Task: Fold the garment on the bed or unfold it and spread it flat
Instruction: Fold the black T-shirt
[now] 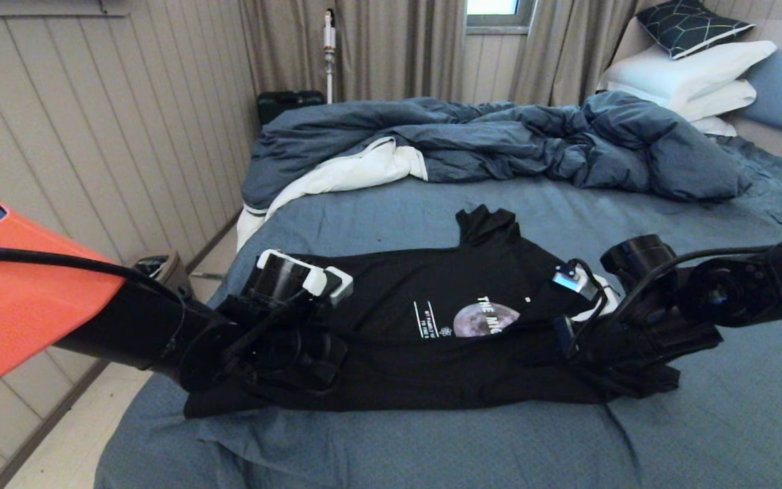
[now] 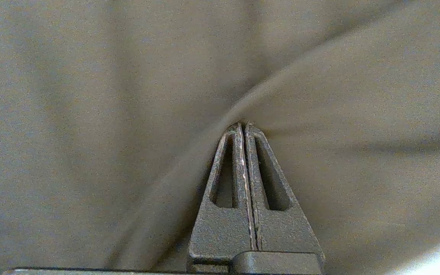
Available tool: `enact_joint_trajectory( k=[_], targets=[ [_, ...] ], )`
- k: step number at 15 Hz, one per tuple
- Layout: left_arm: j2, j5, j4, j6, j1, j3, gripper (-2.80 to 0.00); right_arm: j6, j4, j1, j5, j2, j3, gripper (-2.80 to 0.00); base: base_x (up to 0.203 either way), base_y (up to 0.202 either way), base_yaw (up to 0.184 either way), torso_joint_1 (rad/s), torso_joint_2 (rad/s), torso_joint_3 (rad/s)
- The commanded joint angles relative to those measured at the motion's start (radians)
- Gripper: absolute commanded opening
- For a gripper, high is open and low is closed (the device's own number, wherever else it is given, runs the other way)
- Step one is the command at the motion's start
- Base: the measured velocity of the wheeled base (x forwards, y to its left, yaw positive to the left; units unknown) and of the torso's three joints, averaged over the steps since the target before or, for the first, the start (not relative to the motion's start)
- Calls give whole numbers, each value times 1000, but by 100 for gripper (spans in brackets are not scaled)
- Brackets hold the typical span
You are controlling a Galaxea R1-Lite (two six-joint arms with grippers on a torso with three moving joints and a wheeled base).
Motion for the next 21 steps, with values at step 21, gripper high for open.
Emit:
enact_joint_trajectory(
  k=[21],
  targets=[
    [-202,-95,275,-182,303,-258,-280,-9,3,-118,-5,-184,-6,-280,0,0,0,0,0,0]
  ],
)
